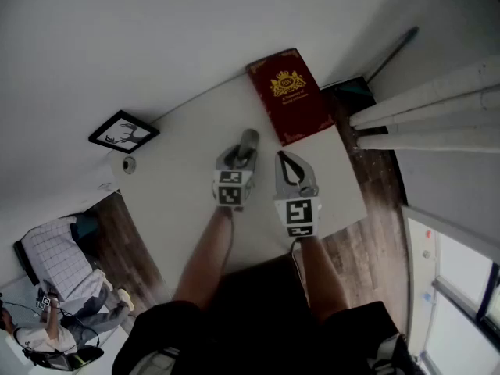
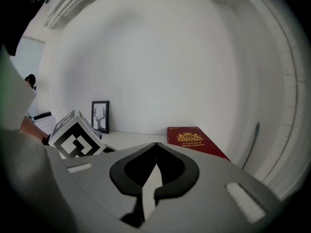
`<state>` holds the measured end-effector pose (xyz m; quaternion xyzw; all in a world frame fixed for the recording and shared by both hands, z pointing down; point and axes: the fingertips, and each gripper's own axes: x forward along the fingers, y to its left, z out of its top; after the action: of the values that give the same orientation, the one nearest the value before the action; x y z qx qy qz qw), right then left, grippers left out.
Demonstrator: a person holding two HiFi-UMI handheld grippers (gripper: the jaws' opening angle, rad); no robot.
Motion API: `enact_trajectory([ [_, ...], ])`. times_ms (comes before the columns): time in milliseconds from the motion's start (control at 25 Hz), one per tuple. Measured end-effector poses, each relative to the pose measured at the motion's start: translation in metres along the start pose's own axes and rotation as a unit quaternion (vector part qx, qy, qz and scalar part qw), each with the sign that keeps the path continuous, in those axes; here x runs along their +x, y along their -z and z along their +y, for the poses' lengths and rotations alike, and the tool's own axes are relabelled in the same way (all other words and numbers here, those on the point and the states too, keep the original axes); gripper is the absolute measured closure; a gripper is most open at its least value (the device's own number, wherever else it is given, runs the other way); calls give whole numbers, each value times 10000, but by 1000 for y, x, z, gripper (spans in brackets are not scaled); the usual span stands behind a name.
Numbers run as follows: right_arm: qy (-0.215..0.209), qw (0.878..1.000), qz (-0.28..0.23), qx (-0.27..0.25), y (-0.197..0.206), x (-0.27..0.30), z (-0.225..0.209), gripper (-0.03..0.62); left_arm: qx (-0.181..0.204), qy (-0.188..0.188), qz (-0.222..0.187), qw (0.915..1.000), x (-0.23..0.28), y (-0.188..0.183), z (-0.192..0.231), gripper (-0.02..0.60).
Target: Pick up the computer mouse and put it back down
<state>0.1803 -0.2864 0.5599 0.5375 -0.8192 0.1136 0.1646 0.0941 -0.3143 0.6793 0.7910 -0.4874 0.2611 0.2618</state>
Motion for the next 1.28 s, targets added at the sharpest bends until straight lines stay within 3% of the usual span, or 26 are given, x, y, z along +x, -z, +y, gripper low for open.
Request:
enact_trajectory([
  [160,-45,9999,73,-73,0,0,3,580,330,-159,22,9993,-1,-2,3,371],
  [440,-25,10000,28,-12,2,2,4,580,584,-251,56,9980,-1,-3,6,371],
  [1280,-38,10000,76,-36,3,2,0,580,811,-481,121,9955,10,3,17,301],
])
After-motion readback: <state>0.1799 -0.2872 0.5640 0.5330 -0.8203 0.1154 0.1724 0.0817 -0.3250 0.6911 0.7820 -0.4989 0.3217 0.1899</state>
